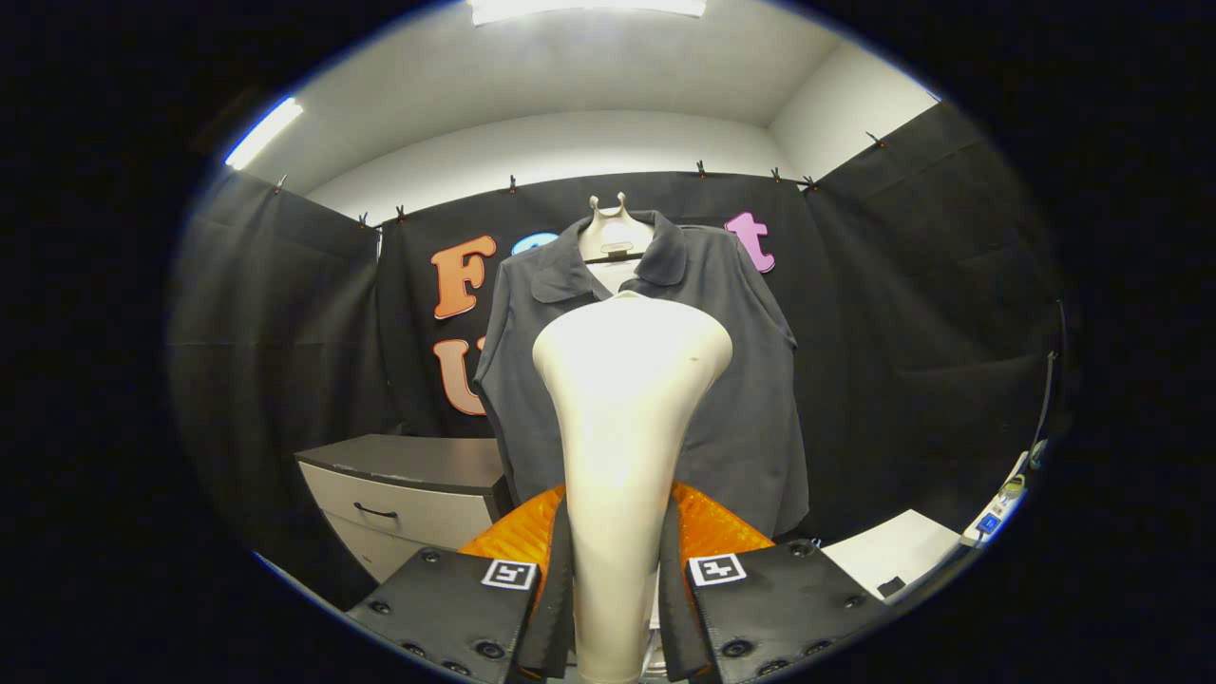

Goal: Iron the clothes twice with a garment steamer, once on the left side and once on the right side.

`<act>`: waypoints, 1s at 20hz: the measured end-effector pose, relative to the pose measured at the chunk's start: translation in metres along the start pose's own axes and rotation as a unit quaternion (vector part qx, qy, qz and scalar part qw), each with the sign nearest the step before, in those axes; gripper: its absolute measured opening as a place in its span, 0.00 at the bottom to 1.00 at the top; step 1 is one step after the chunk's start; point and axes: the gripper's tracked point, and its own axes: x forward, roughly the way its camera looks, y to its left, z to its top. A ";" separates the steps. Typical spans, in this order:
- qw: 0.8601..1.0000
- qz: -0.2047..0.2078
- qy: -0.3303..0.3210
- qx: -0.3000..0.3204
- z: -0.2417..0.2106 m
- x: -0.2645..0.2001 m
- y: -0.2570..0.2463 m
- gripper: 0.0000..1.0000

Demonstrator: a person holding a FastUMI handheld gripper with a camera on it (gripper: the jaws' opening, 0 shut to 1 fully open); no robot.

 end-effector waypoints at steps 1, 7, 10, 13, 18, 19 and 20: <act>1.000 0.001 -0.005 -0.007 0.004 -0.003 0.003 0.44; 0.999 0.011 -0.023 -0.020 0.024 -0.019 0.016 0.44; 0.999 0.010 -0.030 -0.026 0.032 -0.027 0.018 0.44; 0.999 0.012 -0.039 -0.025 0.037 -0.032 0.021 0.44; 0.999 0.018 -0.043 -0.028 0.039 -0.039 0.025 0.44; 0.999 0.019 -0.043 -0.028 0.039 -0.040 0.026 0.44; 0.999 0.019 -0.042 -0.028 0.038 -0.041 0.026 0.44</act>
